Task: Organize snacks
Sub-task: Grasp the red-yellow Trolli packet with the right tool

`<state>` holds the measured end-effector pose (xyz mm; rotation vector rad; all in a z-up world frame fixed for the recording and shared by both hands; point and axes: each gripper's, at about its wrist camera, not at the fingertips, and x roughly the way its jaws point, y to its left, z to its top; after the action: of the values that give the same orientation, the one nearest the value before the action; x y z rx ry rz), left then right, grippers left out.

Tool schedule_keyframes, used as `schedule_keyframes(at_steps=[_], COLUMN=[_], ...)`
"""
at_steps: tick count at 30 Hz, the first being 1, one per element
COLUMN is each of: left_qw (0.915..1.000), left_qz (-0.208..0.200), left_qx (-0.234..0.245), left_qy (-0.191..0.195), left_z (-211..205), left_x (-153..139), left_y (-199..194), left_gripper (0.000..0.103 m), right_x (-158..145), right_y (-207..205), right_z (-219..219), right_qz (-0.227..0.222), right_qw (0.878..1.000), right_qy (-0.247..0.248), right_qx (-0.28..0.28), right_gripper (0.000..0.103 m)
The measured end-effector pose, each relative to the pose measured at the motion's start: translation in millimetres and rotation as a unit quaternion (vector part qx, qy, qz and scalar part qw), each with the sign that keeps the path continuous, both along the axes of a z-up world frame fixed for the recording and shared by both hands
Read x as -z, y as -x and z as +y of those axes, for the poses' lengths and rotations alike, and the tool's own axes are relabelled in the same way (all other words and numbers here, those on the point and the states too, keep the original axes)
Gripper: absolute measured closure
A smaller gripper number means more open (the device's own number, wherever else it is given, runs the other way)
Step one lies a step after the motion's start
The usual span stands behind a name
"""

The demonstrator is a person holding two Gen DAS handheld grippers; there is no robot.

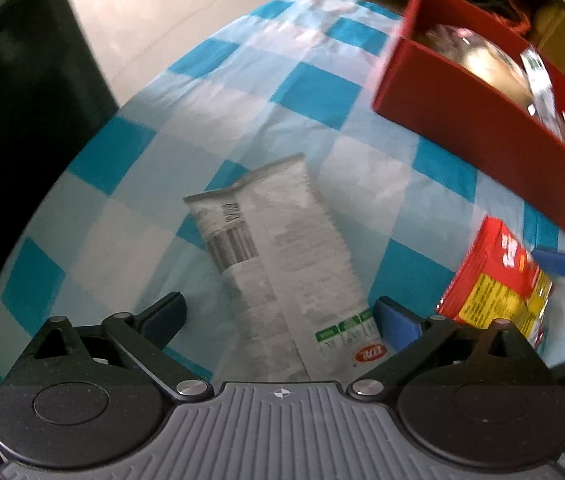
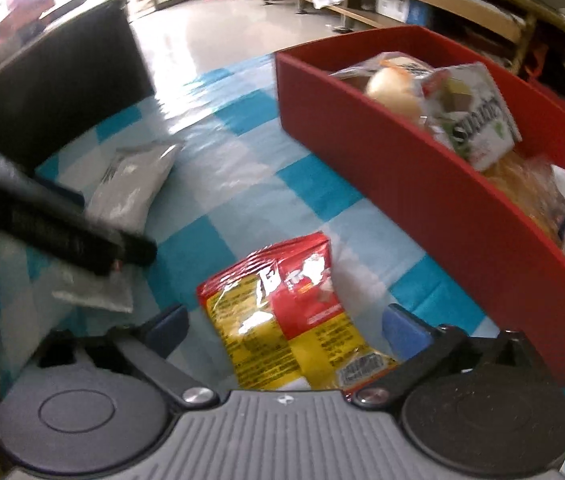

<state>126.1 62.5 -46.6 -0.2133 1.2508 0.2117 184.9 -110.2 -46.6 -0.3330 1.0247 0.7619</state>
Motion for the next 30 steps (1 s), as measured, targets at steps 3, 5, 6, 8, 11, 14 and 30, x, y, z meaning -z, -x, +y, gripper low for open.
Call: schedule_keyframes(at_steps=[3, 5, 6, 8, 11, 14, 30], left_qw=[1.0000, 1.0000, 1.0000, 0.9999, 0.9997, 0.9997, 0.9987], left_qz=[0.000, -0.001, -0.001, 0.000, 0.002, -0.001, -0.022], left_qx=[-0.007, -0.005, -0.004, -0.003, -0.004, 0.000, 0.032], left_qy=[0.007, 0.001, -0.003, -0.014, -0.025, -0.023, -0.035], left_z=[3, 1, -1, -4, -8, -10, -23], left_x=[0, 0, 1, 1, 2, 1, 3], left_y=[0, 0, -1, -1, -2, -1, -7], left_gripper=[0.000, 0.000, 0.000, 0.000, 0.000, 0.000, 0.000], right_x=[1, 1, 1, 0, -5, -12, -12], right_y=[4, 2, 1, 2, 5, 13, 64], right_z=[5, 3, 3, 3, 2, -6, -28], right_qz=[-0.014, -0.009, -0.008, -0.009, -0.014, -0.016, 0.013], right_qw=[1.000, 1.000, 1.000, 1.000, 1.000, 1.000, 0.998], right_qy=[0.017, 0.015, 0.015, 0.016, 0.018, 0.016, 0.016], right_qx=[-0.003, -0.004, -0.006, -0.004, 0.009, 0.018, 0.065], right_gripper=[0.000, 0.000, 0.000, 0.000, 0.023, 0.044, 0.020])
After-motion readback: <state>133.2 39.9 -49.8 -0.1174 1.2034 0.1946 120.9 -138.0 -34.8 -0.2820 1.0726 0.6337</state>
